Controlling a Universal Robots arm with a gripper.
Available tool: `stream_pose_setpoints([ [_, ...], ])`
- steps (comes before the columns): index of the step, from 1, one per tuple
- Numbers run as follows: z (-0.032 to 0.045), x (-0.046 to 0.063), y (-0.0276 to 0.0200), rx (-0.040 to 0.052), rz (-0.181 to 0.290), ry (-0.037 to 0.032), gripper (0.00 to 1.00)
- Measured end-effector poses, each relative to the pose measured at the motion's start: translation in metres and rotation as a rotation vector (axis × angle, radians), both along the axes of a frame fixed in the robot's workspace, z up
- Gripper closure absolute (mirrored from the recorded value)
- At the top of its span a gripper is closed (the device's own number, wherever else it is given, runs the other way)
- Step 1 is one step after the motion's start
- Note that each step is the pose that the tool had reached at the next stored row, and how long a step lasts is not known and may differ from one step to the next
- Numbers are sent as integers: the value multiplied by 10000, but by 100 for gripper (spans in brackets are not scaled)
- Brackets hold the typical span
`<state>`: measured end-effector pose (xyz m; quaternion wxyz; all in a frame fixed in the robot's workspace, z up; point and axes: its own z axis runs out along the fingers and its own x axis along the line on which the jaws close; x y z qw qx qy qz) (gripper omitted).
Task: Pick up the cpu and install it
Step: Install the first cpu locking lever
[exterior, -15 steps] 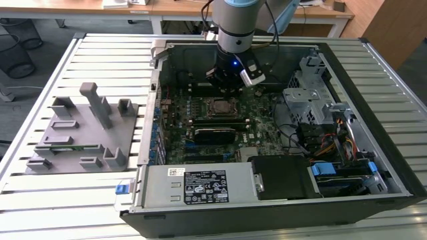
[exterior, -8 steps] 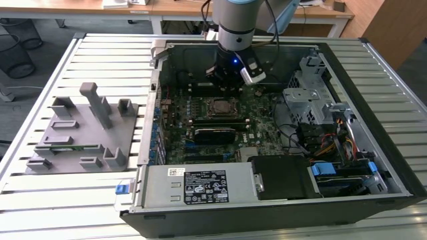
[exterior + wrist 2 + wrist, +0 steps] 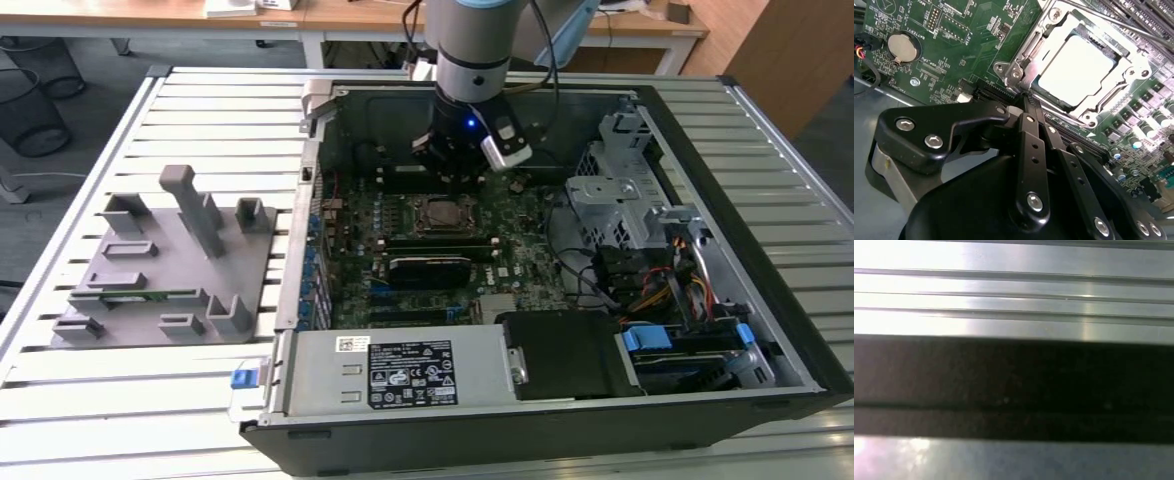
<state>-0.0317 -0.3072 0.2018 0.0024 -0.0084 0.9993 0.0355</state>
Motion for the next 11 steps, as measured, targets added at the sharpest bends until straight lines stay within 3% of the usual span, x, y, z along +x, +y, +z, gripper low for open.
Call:
stream_pose_setpoints([
  [11, 0, 0, -27, -1, 0, 0, 89],
])
